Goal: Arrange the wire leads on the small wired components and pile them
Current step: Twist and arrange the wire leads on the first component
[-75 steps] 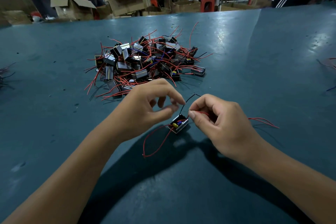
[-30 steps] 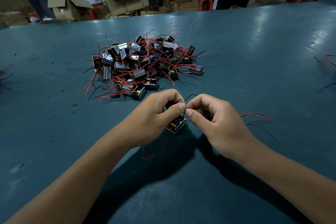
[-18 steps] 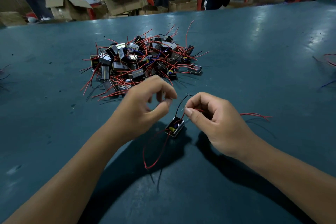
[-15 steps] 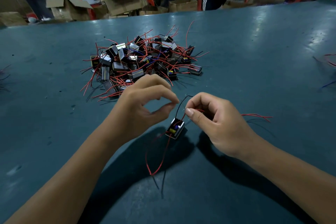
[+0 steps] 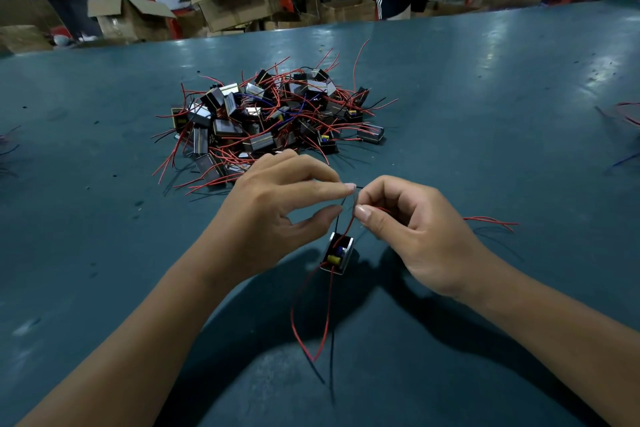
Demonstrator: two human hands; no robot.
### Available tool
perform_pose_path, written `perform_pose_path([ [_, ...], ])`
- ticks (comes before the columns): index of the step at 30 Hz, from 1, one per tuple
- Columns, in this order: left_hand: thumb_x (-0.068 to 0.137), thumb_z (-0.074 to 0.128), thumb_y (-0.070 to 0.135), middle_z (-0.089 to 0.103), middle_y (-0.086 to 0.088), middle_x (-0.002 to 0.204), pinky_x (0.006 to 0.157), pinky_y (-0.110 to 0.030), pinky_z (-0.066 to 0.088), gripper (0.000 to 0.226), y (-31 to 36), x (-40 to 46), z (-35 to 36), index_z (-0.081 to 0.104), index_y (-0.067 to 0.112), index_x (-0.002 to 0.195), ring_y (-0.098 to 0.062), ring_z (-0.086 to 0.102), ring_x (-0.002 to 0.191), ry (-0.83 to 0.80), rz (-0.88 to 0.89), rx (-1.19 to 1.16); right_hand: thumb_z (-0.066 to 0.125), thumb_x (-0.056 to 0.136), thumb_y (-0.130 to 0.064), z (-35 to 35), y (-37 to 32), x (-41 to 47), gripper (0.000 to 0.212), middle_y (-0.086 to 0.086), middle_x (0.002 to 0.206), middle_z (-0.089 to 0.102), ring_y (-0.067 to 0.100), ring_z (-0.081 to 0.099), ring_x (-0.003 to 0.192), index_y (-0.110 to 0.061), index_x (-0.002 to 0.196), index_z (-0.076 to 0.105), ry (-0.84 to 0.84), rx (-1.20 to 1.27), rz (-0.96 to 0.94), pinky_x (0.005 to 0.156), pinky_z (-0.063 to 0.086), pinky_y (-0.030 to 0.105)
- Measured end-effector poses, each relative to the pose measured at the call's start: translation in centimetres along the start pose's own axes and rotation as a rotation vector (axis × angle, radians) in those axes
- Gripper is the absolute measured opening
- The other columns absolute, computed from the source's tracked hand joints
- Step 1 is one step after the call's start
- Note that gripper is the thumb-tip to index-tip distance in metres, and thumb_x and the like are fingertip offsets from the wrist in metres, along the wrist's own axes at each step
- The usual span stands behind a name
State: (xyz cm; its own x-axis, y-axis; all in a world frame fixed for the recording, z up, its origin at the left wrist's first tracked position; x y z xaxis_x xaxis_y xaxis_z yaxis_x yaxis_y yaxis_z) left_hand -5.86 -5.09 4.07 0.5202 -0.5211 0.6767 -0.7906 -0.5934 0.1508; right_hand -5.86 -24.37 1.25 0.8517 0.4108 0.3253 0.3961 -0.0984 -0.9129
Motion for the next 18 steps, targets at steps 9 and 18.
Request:
perform_pose_path([
  [9,0.091,0.074,0.014,0.072,0.0,0.099,0.07,-0.045,0.047,0.012,0.21,-0.01,-0.15,0.08,0.014,0.101,-0.023,0.06,0.079,0.03,0.039,0.078,0.06,0.095,-0.006,-0.09,-0.04,0.05,0.013,-0.009,0.065,0.051,0.006,0.043,0.061,-0.013,0.084,0.062,-0.012,0.073,0.03,0.06,0.039,0.018],
  [18,0.094,0.072,0.017,0.071,0.003,0.105,0.069,-0.044,0.046,0.016,0.01,-0.21,0.16,0.078,0.02,0.109,-0.022,0.053,0.077,-0.024,0.083,0.051,0.06,0.09,-0.021,-0.1,0.08,0.03,0.006,-0.009,0.068,0.054,0.007,0.045,0.063,-0.018,0.087,0.065,-0.039,0.121,0.046,0.06,0.039,0.02],
])
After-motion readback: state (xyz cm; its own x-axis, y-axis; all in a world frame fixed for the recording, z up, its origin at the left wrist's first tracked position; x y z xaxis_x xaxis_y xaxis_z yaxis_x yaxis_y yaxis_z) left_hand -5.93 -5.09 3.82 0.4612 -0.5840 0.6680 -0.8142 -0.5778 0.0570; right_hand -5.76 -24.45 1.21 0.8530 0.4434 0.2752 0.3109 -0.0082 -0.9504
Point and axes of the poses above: each hand's wrist, its own x-axis towards the middle knuckle, its own z-axis out of the palm, y = z × x, the point moved 2 cm from there along x, towards the middle knuckle
